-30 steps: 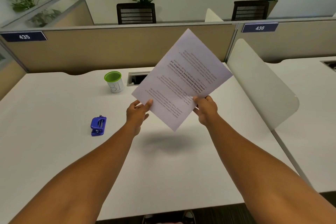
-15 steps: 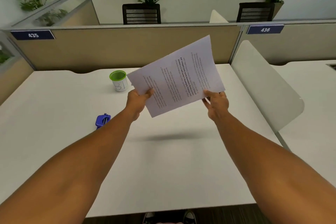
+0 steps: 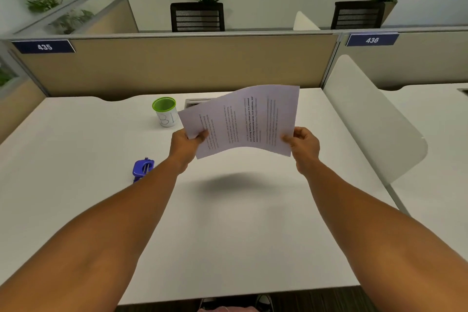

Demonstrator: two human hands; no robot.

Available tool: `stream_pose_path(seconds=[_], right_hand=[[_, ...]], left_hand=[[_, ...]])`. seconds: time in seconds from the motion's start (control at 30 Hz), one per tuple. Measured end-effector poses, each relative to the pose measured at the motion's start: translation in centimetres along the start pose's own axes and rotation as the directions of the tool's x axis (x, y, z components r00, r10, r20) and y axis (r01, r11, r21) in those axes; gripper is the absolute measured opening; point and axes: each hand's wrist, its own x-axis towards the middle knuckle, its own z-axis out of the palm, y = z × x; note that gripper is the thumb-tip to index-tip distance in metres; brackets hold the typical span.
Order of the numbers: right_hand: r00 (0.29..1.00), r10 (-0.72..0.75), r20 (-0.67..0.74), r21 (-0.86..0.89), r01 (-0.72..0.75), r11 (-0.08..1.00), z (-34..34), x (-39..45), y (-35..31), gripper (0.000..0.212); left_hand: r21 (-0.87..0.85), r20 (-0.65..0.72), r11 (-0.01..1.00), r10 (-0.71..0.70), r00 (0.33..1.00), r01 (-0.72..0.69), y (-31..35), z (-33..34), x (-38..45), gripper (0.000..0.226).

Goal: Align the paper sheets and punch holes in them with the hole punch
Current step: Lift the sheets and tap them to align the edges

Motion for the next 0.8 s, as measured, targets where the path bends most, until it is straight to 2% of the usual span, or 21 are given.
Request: stream_pose_path(seconds=[0.17, 0.27, 0.53, 0.7, 0.8], right_hand=[[0.996, 0.085, 0.011, -0.181, -0.082, 0.98, 0.0, -0.9, 3.6, 0.031], [0.996, 0.093, -0.005, -0.224, -0.092, 0.97, 0.0, -1.2, 4.9, 0.031], [1.0, 0.018, 0.01, -0.273, -0.014, 0.962, 0.8, -0.6, 3.7, 0.027], [0.992, 0.102, 0.073, -0.322, -0.073, 0.944, 0.3, -0.3, 4.2, 0.032], [0.991, 0.125, 0.047, -0.352, -0.1, 0.931, 0.3, -0.4, 4.6, 0.026]], left_hand=[[0.134, 0.008, 0.989, -0.06, 0.998, 0.058, -2.9, 0.2, -1.1, 0.042], [0.227, -0.009, 0.973, -0.05, 0.999, 0.051, -4.0, 0.1, -1.4, 0.033], [0.161, -0.042, 0.986, -0.032, 0.999, 0.038, -2.5, 0.7, -0.1, 0.041], [0.193, -0.039, 0.976, -0.098, 0.994, 0.103, -3.1, 0.8, -0.4, 0.046], [0.255, -0.016, 0.957, -0.136, 0.991, 0.136, -4.1, 0.8, -0.6, 0.048]])
